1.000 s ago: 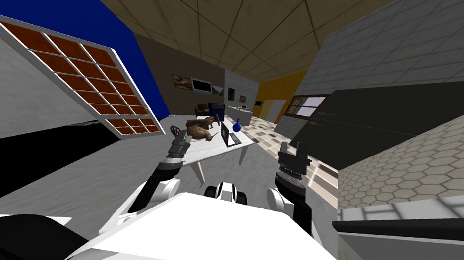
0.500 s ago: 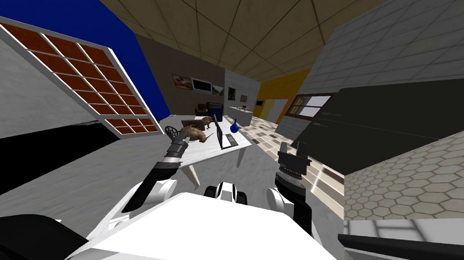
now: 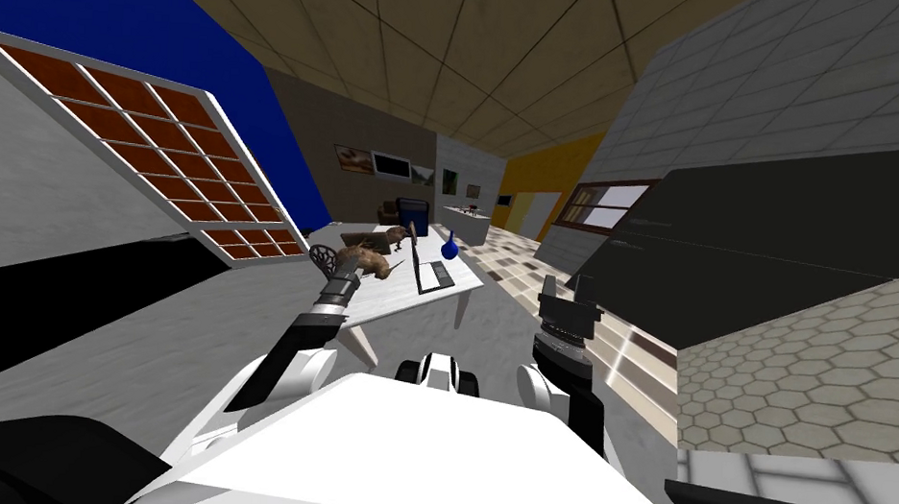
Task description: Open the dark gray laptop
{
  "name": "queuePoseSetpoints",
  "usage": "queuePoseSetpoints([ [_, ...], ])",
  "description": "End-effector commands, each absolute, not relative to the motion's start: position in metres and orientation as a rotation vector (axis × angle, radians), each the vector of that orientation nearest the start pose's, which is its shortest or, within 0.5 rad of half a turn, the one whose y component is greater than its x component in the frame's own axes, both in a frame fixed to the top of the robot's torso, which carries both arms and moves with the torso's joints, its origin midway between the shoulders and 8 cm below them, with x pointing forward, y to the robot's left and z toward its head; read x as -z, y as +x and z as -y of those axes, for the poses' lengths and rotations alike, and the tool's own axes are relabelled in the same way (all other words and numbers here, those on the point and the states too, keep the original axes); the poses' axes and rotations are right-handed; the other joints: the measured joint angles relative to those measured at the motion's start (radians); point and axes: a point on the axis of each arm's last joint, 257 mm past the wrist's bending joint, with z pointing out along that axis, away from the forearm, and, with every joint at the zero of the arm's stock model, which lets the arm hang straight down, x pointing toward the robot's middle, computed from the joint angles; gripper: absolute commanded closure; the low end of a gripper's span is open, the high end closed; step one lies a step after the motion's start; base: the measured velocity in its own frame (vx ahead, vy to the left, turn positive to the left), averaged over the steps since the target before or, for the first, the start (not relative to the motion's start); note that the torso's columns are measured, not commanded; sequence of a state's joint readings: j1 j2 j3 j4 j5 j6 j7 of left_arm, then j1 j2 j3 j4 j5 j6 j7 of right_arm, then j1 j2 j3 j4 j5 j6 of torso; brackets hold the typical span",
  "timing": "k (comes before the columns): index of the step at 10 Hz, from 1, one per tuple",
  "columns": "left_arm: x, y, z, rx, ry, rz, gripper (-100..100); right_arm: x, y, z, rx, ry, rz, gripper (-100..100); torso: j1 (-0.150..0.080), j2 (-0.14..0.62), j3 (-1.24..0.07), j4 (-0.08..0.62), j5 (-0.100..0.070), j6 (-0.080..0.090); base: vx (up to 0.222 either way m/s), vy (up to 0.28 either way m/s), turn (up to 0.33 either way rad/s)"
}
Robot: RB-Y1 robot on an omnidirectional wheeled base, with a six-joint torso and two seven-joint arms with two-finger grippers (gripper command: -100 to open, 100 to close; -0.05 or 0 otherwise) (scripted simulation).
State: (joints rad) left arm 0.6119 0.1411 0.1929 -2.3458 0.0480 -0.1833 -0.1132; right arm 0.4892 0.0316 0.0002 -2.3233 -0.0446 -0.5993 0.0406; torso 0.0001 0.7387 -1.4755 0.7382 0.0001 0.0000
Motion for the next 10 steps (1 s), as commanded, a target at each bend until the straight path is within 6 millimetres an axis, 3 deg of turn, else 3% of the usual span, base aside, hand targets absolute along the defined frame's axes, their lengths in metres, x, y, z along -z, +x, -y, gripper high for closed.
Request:
queuePoseSetpoints([
  [1,0.045,0.350,-0.372,0.854,-0.820,-0.965,-100,-0.064,0.315,0.282,-1.323,0.570,-0.458,0,0.000,0.000,0.000,0.000,0.000,0.000,0.073,-0.124,0.038],
  [10,0.080,0.343,-0.411,0.677,-0.956,-1.070,-100,-0.064,0.315,0.282,-1.323,0.570,-0.458,0,0.000,0.000,0.000,0.000,0.000,0.000,0.099,-0.142,0.037],
])
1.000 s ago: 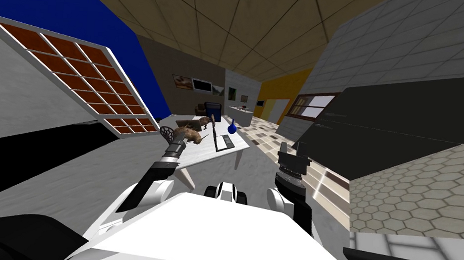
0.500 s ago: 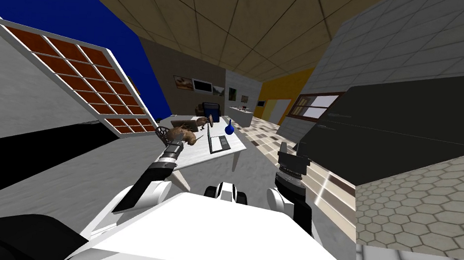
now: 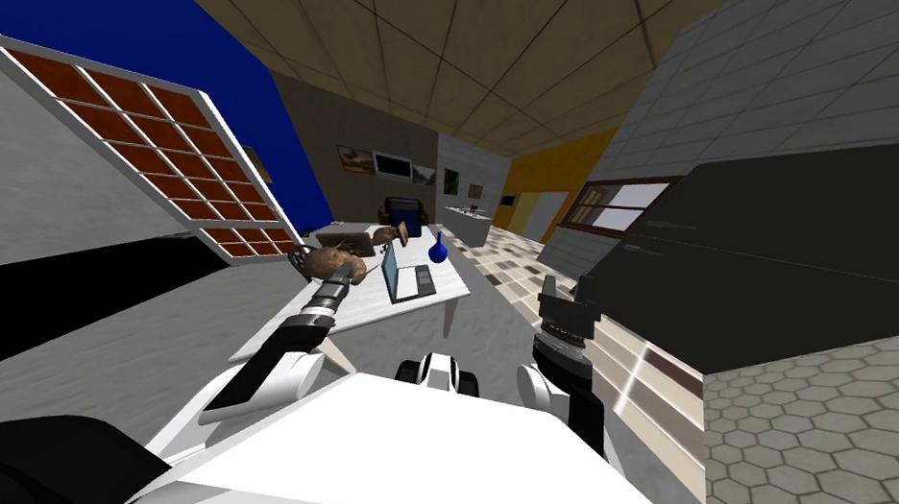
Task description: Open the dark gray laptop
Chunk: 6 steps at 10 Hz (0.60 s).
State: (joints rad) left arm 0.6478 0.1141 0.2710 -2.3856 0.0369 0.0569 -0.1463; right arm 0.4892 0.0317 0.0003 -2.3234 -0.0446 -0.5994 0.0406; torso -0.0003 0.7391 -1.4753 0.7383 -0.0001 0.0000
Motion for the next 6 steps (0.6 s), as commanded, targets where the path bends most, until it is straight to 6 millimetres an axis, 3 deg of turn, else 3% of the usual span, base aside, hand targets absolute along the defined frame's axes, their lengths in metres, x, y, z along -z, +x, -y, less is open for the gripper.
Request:
queuePoseSetpoints([
  [1,0.084,0.341,-0.416,0.652,-0.968,-1.088,-100,-0.064,0.315,0.282,-1.323,0.570,-0.458,0,0.003,0.001,0.001,0.000,0.001,0.000,0.060,-0.100,0.015],
  [6,0.102,0.333,-0.438,0.536,-1.020,-1.167,-100,-0.064,0.315,0.282,-1.323,0.570,-0.458,0,0.000,-0.001,-0.001,-0.001,0.000,0.000,0.100,-0.142,0.041],
])
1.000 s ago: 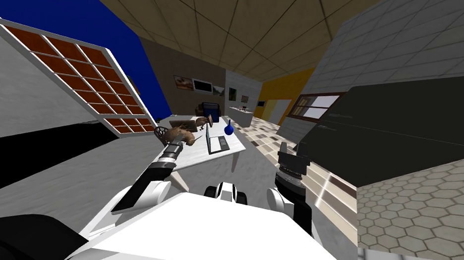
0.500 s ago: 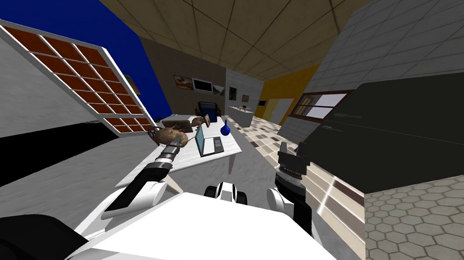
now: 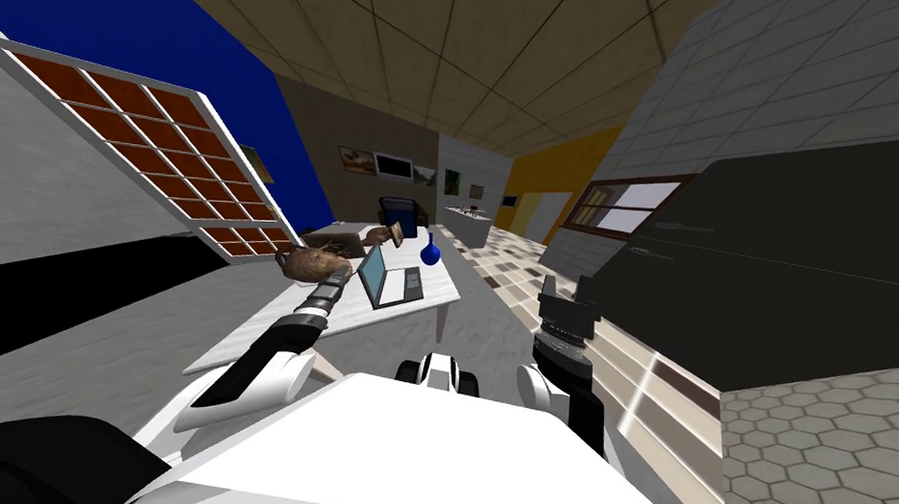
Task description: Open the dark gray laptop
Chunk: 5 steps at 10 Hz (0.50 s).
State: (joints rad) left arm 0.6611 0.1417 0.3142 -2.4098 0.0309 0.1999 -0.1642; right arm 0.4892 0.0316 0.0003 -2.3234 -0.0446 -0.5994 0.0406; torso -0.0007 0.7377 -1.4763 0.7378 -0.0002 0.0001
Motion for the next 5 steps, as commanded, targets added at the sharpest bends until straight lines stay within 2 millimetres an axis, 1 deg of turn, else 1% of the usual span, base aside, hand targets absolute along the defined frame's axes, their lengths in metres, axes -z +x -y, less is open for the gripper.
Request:
queuePoseSetpoints([
  [1,0.1043,0.3313,-0.4417,0.518,-1.029,-1.178,-100,-0.0641,0.3148,0.2825,-1.323,0.570,-0.458,0,0.002,0.002,0.001,0.001,0.001,0.000,0.087,-0.117,0.023],
  [4,0.1117,0.3259,-0.4509,0.472,-1.058,-1.202,-100,-0.0641,0.3148,0.2825,-1.323,0.570,-0.458,0,0.002,0.002,0.001,0.000,0.001,0.000,0.063,-0.098,0.025],
  [5,0.1093,0.3270,-0.4488,0.484,-1.050,-1.195,-100,-0.0641,0.3148,0.2825,-1.323,0.570,-0.458,0,0.001,0.002,0.001,0.001,0.000,0.000,0.017,-0.046,0.009],
])
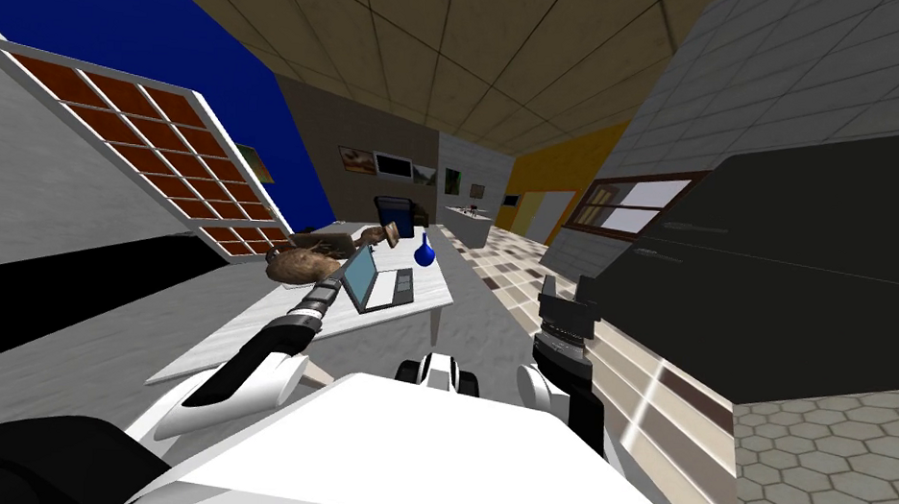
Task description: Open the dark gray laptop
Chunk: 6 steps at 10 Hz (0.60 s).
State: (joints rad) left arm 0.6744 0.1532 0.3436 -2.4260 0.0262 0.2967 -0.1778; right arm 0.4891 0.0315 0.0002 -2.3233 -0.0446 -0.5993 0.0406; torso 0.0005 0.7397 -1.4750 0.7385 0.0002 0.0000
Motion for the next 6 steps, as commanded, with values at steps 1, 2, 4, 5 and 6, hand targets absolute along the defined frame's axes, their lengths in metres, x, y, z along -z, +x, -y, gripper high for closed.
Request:
queuePoseSetpoints([
  [1,0.105,0.324,-0.449,0.477,-1.052,-1.196,-100,-0.064,0.315,0.282,-1.323,0.570,-0.458,0,0.002,0.000,0.000,0.000,0.000,0.000,0.098,0.030,-0.026],
  [2,0.107,0.325,-0.449,0.479,-1.051,-1.196,-100,-0.064,0.315,0.283,-1.323,0.570,-0.459,0,0.005,-0.004,-0.002,-0.001,0.001,0.000,0.062,0.023,-0.008],
  [4,0.107,0.323,-0.454,0.413,-1.003,-1.229,100,-0.064,0.315,0.282,-1.323,0.570,-0.458,0,0.000,0.000,0.000,-0.001,0.001,0.000,0.017,-0.030,-0.014],
  [5,0.108,0.322,-0.457,0.379,-0.980,-1.246,100,-0.064,0.315,0.282,-1.323,0.570,-0.458,0,-0.003,-0.002,0.000,-0.003,0.003,0.001,0.039,-0.103,-0.025],
  [6,0.109,0.321,-0.460,0.346,-0.957,-1.263,100,-0.064,0.315,0.282,-1.323,0.570,-0.458,0,-0.005,-0.005,-0.001,-0.004,0.003,0.003,0.032,-0.090,-0.020],
])
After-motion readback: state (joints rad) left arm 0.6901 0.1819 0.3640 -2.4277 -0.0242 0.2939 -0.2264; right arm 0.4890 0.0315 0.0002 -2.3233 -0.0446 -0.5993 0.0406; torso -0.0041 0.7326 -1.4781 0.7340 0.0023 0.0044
